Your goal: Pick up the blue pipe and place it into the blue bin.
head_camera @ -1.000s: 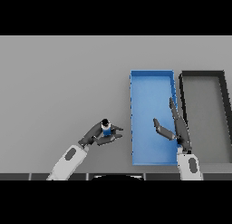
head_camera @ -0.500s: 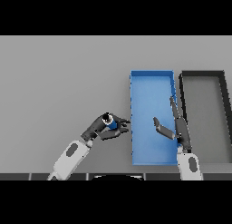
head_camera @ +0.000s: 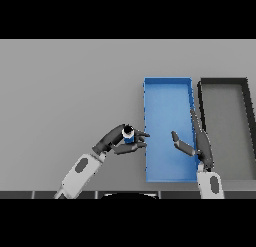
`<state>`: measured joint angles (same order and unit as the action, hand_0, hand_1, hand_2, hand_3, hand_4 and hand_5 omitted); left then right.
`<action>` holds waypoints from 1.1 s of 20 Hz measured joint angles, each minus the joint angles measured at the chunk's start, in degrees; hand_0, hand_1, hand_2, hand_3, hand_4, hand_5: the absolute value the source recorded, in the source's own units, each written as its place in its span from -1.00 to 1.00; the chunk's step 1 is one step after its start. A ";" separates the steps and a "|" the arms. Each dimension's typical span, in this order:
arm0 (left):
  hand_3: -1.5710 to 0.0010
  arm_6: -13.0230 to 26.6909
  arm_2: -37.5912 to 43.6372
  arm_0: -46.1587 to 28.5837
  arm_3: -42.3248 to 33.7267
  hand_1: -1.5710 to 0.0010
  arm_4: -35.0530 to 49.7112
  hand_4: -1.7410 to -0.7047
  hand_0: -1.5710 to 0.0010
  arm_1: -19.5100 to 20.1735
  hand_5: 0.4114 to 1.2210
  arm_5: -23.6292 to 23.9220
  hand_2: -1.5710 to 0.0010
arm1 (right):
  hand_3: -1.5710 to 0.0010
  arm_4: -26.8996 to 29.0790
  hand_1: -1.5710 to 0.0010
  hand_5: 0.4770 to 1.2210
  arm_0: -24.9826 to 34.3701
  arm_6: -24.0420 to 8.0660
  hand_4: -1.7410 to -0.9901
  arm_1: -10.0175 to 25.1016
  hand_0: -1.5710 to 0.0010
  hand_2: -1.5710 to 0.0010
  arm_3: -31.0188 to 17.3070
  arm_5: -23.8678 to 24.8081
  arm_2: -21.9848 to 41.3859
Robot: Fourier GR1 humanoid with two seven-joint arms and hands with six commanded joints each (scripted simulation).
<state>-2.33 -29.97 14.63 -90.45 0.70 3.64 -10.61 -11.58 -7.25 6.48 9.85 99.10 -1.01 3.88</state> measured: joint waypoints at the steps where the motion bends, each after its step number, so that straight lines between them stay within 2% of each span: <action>1: -1.00 -0.36 0.68 -0.22 -0.40 -1.00 0.34 -0.47 -1.00 0.32 1.00 -0.40 -1.00 | 1.00 -0.70 1.00 -0.55 -0.89 -0.09 0.53 0.00 1.00 1.00 1.16 0.58 0.17; 2: -1.00 -0.55 0.56 -0.66 0.29 -1.00 -0.55 -0.47 -1.00 0.11 1.00 -0.45 -1.00 | 1.00 -1.45 1.00 -0.55 -1.78 -0.35 0.47 -0.03 1.00 1.00 2.42 1.18 0.37; 4: -1.00 -1.18 1.23 -0.61 0.39 -1.00 -0.78 -0.47 -1.00 0.00 1.00 -1.12 -1.00 | 1.00 -2.71 1.00 -0.56 -3.36 -1.16 0.48 -0.16 1.00 1.00 4.57 1.95 0.87; 6: -1.00 -1.88 1.19 -1.52 -0.02 -1.00 -0.71 -0.47 -1.00 -0.36 1.00 -2.12 -1.00 | 1.00 -1.84 1.00 -0.54 -3.12 -1.20 0.45 0.67 1.00 0.95 6.55 1.65 0.25; 8: -1.00 -1.17 1.50 -1.12 -0.11 -1.00 -1.21 -0.47 -1.00 -0.83 1.00 -2.57 -1.00 | 1.00 6.95 0.97 -0.60 -2.89 0.62 0.44 0.47 1.00 0.89 9.88 -3.82 -0.05; 11: -1.00 -1.11 1.76 -1.80 -0.03 -1.00 -1.76 -0.47 -1.00 -1.67 1.00 -3.31 -1.00 | 1.00 18.21 0.97 -0.67 0.21 -7.02 0.38 4.60 1.00 0.85 13.24 -12.51 0.01; 15: -1.00 -0.39 2.50 -1.95 -0.92 -1.00 -2.36 -0.47 -1.00 -2.25 1.00 -4.22 -1.00 | 1.00 28.59 0.99 -0.78 8.58 -16.93 0.30 10.04 1.00 0.87 18.38 -18.22 2.06; 17: -1.00 0.22 2.80 -2.19 -1.11 -1.00 -3.17 -0.47 -1.00 -2.56 1.00 -4.33 -1.00 | 1.00 28.96 0.99 -0.78 12.58 -20.64 0.25 11.34 1.00 0.88 18.86 -19.43 4.15; 20: -1.00 -0.07 3.68 -2.22 -1.20 -1.00 -3.83 -0.47 -1.00 -2.49 1.00 -5.31 -1.00 | 1.00 28.63 1.00 -0.79 19.16 -24.47 0.18 12.09 1.00 0.93 18.75 -20.82 7.33; 22: -1.00 -0.19 4.17 -1.54 0.06 -1.00 -4.68 -0.47 -1.00 -3.15 1.00 -5.75 -1.00 | 1.00 28.18 1.00 -0.78 21.82 -25.49 0.17 11.46 1.00 0.95 19.40 -21.83 10.10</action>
<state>-2.51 -25.80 13.09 -90.38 -3.98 0.49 -16.36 16.60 14.56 -19.01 21.31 118.50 -22.84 13.98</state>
